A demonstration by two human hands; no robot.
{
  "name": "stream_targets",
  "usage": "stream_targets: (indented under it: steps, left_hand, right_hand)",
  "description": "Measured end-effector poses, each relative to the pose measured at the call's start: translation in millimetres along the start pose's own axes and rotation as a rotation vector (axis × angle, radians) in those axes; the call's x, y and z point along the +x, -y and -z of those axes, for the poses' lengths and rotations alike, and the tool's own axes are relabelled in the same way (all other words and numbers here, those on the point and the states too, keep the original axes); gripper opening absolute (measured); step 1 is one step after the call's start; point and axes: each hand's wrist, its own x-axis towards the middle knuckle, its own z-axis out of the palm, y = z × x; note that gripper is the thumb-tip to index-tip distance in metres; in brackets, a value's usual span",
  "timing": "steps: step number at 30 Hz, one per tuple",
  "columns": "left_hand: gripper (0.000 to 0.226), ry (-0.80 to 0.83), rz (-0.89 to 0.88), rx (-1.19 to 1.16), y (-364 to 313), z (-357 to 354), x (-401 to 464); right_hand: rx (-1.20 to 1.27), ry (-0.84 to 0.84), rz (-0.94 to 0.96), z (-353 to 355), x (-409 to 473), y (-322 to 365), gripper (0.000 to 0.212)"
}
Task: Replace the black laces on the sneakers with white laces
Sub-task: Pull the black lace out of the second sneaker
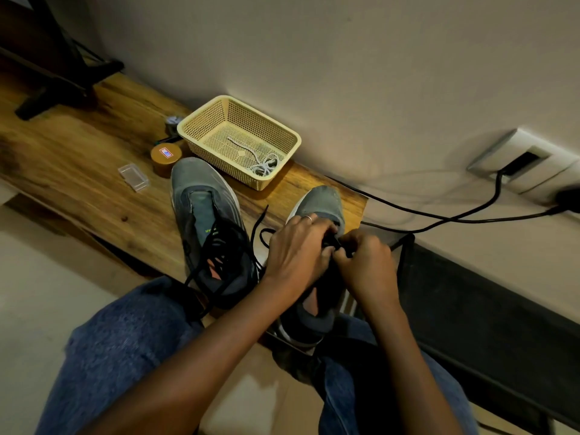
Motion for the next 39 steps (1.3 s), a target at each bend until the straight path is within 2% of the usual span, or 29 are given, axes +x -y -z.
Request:
stream_targets:
  steps: [6,8,11,14,17,23,25,28,30,32,35,39]
  left_hand:
    - [0.015,-0.113,-0.083,0.050,0.6,-2.0,1.4]
    - [0.014,-0.151,-0.070,-0.025,-1.1,-2.2,1.0]
    - [0.016,-0.202,0.050,-0.206,-3.4,-0.6,0.8]
    - [0.015,-0.143,0.061,-0.237,-4.0,-1.2,0.1]
    - [0.022,-0.052,0.022,-0.122,-3.3,-1.9,-0.3]
    - [0.015,-0.041,-0.051,0.029,2.1,-3.1,2.7]
    - [0.015,-0.052,-0.045,-0.010,1.3,-2.0,2.6]
    - [0.017,-0.103,0.068,-0.218,-2.9,2.9,0.2]
    - [0.016,-0.116,0.099,-0.278,-3.8,3.1,-1.0]
    - [0.014,-0.068,0.072,-0.245,-4.3,1.9,-2.5]
    - [0.025,0.014,0.051,-0.109,-3.1,-1.2,-1.3]
    - [0.021,0.006,-0.017,0.007,-0.6,-3.8,0.9]
  right_hand:
    - [0.018,0.001,0.022,0.0,-1.7,-0.1,0.013]
    - [0.032,-0.010,0.014,0.2,-2.1,0.4,0.015]
    - [0.037,-0.025,-0.001,0.9,-1.6,0.6,0.019]
    - [0.028,-0.018,0.000,1.6,-0.9,0.1,0.019]
    - [0.016,-0.005,0.007,1.7,-0.1,-0.2,0.017]
    - [0.010,-0.003,0.019,0.4,-1.0,0.8,0.013]
    - [0.028,-0.011,0.015,-0.1,-1.3,1.4,0.015]
    - [0.025,-0.022,-0.001,0.3,-0.8,1.1,0.021]
    - [0.022,-0.020,-0.005,0.6,0.2,-0.2,0.020]
    - [0.000,-0.011,-0.005,0.9,0.7,-0.5,0.019]
    - [-0.018,-0.002,0.004,0.3,1.4,-0.1,0.017]
    - [-0.028,0.001,0.014,-0.8,0.1,0.9,0.015]
